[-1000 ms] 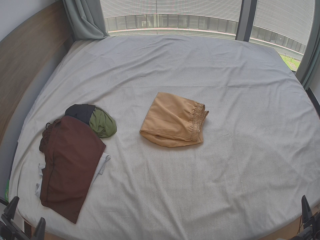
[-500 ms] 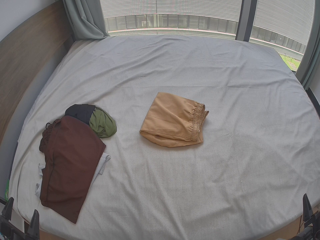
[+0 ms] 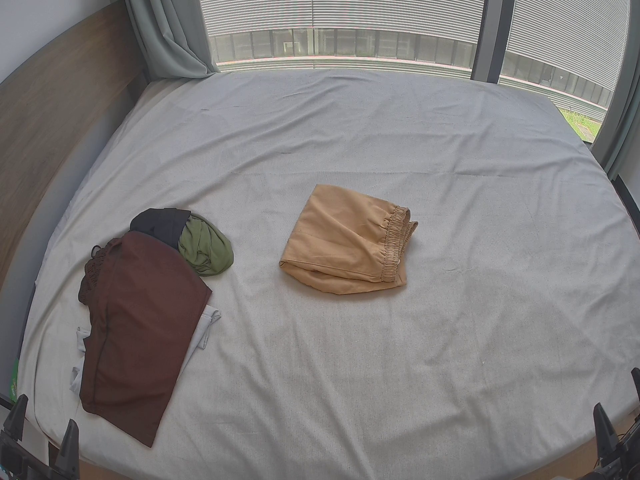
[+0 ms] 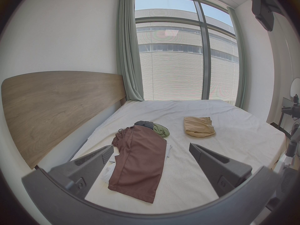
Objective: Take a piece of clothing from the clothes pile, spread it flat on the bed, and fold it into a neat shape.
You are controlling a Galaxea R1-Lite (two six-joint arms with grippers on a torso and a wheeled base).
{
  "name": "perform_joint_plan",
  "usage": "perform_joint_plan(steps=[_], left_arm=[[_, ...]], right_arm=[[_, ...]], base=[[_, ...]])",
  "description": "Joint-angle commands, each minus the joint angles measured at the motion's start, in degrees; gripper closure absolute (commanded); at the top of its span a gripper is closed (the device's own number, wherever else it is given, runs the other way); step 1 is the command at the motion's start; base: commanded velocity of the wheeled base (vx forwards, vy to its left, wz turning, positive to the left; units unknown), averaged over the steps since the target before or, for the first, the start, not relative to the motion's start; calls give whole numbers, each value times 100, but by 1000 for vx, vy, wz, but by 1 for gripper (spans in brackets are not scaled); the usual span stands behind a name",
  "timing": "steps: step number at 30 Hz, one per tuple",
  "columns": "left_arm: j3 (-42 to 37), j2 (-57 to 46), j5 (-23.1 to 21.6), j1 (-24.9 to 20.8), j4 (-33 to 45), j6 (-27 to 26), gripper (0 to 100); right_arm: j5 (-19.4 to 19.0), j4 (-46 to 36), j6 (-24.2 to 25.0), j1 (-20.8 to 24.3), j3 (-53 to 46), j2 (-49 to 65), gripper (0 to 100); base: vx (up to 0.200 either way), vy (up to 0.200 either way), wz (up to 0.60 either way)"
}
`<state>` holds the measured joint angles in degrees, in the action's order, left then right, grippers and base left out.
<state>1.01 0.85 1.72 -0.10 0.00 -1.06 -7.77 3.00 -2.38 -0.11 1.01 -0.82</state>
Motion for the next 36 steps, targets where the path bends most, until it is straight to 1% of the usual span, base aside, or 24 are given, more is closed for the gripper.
perform_joint_plan(steps=[1, 2, 3, 4, 5, 6, 7, 8, 9, 10, 11, 36], left_arm=[[-101, -85, 4, 1, 0, 9, 0], [-101, -85, 4, 1, 0, 1, 0], [-101, -85, -5, 1, 0, 1, 0], [-101, -85, -5, 1, 0, 1, 0], [-101, -85, 4, 1, 0, 9, 0], [-101, -85, 4, 1, 0, 9, 0], [-101, -85, 4, 1, -9, 9, 0], [-101, -85, -5, 1, 0, 9, 0], [-101, -85, 4, 1, 0, 1, 0], [-101, -85, -5, 1, -9, 1, 0], [-101, -85, -5, 1, 0, 9, 0], [-101, -85, 4, 1, -9, 36, 0]], right_arm=[[-94, -238, 247, -7, -5, 55, 0], [205, -247, 238, -7, -5, 55, 0], [363, -230, 203, -7, -5, 55, 0], [768, -89, 44, -7, -48, 55, 0], [952, -36, 27, -7, -101, 55, 0], [952, -36, 27, -7, -101, 55, 0], [987, -80, 299, 2, -101, 64, 0], [926, -291, 343, -7, -101, 55, 0], [873, -397, 308, -7, -92, 55, 0], [741, -564, 194, 2, -13, 55, 0], [671, -537, 185, 2, 4, 47, 0], [653, -511, 185, 2, -13, 73, 0]], base=[[0, 0, 0], [0, 0, 0], [0, 0, 0], [0, 0, 0], [0, 0, 0], [0, 0, 0], [0, 0, 0], [0, 0, 0], [0, 0, 0], [0, 0, 0], [0, 0, 0], [0, 0, 0]])
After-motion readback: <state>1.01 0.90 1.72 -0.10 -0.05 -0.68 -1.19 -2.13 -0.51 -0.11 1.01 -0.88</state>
